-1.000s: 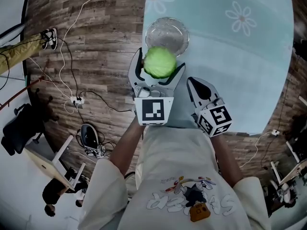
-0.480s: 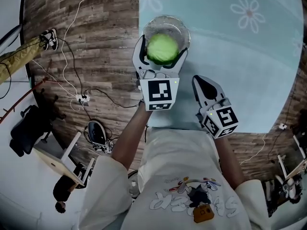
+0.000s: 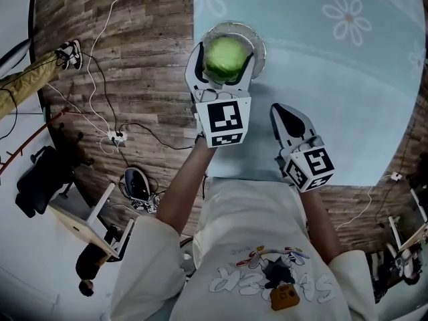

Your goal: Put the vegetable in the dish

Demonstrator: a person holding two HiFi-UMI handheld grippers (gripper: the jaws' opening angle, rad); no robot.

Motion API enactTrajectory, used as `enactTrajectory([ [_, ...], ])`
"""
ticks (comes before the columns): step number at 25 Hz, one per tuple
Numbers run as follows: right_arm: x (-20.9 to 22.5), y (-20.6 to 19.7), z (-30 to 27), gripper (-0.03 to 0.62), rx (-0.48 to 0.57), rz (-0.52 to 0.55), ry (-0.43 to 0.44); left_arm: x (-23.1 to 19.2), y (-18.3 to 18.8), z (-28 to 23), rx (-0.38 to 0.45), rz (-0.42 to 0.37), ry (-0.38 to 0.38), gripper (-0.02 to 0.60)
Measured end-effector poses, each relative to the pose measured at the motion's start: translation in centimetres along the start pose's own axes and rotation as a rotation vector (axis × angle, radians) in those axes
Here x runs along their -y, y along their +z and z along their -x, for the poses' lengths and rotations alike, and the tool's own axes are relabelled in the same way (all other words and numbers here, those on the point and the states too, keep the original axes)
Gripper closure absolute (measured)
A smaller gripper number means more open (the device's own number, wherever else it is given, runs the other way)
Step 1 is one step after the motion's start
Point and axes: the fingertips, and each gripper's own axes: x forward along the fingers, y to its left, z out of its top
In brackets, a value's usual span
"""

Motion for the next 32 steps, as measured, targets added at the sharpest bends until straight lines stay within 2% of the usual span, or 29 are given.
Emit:
enactTrajectory([
  [10,-1.2,0.6,1.0,0.574,0.021,0.024,0.016,0.0,0.9,2.5,0.011,-0.006,0.009,0.141],
  [17,-3.7,0.0,3.4,0.574,0.050,0.066,0.024,1.2,1.4,8.0,0.031,0.014,-0.020,0.143],
  [22,-5.3,-0.5,5.0,0.574,0.070,0.098,0.021,2.0,0.2,12.0,0.006,0.018,-0.042,0.152],
  [32,-10.9,-3.0,9.0,0.574,0.098,0.209,0.047,3.8,-1.6,20.9,0.013,0.037,-0.083,0.248],
])
